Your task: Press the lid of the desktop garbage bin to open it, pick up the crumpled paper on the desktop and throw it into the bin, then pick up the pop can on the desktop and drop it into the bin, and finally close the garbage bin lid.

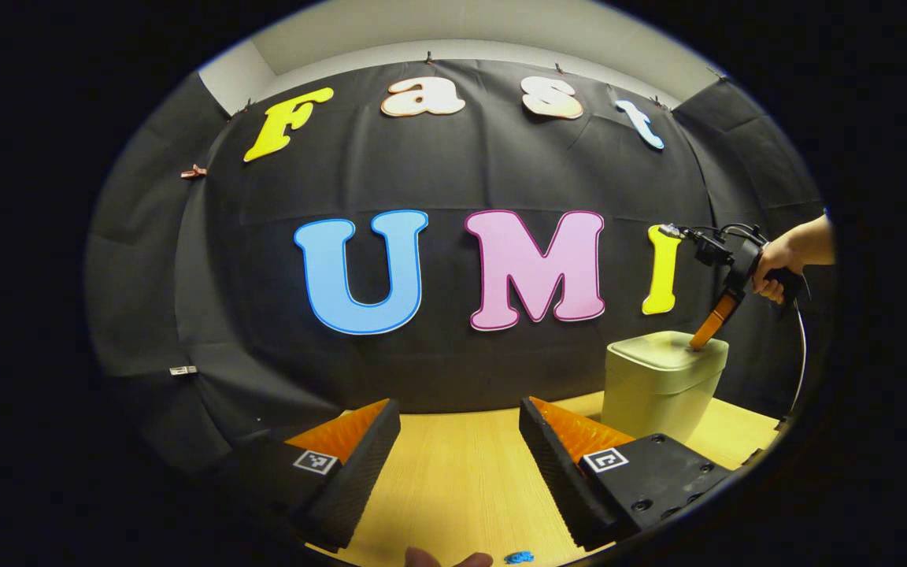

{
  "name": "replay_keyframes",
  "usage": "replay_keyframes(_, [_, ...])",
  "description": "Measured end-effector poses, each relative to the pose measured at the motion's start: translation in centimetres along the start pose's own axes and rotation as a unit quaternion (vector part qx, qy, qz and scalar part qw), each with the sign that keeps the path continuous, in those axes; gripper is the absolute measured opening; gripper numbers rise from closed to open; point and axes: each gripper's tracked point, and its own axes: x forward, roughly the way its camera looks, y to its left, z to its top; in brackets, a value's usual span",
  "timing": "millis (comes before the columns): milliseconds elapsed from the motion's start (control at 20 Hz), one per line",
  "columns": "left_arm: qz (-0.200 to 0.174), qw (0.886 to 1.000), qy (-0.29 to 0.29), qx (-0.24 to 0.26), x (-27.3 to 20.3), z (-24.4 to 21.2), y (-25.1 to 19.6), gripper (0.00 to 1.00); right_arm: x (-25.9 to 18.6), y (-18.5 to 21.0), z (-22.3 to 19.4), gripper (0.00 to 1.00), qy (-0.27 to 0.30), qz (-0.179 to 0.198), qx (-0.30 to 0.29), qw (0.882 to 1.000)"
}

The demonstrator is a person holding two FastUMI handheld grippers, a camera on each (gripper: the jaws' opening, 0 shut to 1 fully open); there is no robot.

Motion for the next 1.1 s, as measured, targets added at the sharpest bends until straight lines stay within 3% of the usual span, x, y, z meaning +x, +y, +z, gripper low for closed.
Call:
replay_keyframes(200, [-0.002, 1.000, 0.005, -0.003, -0.1, -0.3, -0.1, 0.97, -2.4, 0.0, 3.5, 0.05, -0.098, -0.030, -0.018, 0.995])
replay_keyframes(500, [-0.007, 1.000, 0.013, -0.010, -0.3, -0.7, -0.3, 0.97, -6.7, 1.6, 7.7, 0.05, -0.241, -0.053, -0.034, 0.969])
replay_keyframes(900, [-0.010, 1.000, 0.017, -0.006, -0.5, -0.8, -0.3, 0.97, -10.9, 2.1, 9.3, 0.05, -0.333, -0.061, -0.011, 0.941])
replay_keyframes(1100, [-0.019, 0.999, 0.044, -0.006, -0.6, -2.7, -0.8, 0.97, -13.9, 2.9, 9.6, 0.05, -0.398, -0.059, 0.002, 0.916])
